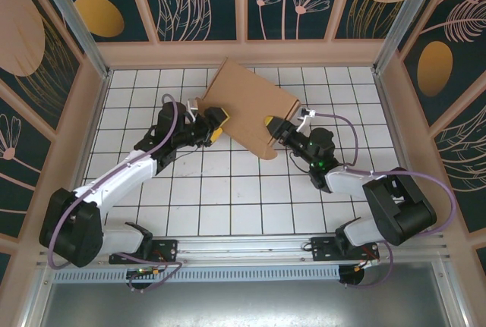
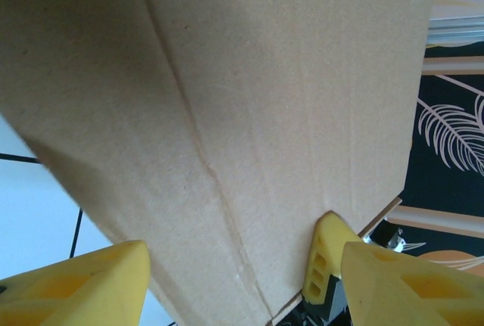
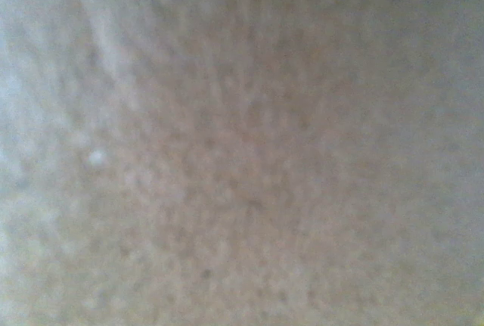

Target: Fold the paper box

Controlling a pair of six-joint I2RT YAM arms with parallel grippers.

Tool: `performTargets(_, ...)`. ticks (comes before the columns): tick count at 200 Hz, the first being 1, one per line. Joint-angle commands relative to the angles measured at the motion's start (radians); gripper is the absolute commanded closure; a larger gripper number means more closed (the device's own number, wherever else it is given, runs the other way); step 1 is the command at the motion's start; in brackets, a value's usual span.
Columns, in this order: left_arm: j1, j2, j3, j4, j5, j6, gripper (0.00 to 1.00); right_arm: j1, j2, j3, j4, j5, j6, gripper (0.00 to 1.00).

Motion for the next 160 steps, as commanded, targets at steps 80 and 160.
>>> performTargets(80, -0.007, 0.077, 0.036, 0.071, 0.016, 0.014, 0.33, 0.044, -0.005, 0.049, 0.136, -0.076, 0.125, 0.52)
performTargets(160, -0.005, 0.073, 0.084, 0.110, -0.055, 0.054, 0.33, 0.085, 0.027, 0.079, 0.237, -0.179, 0.277, 0.50)
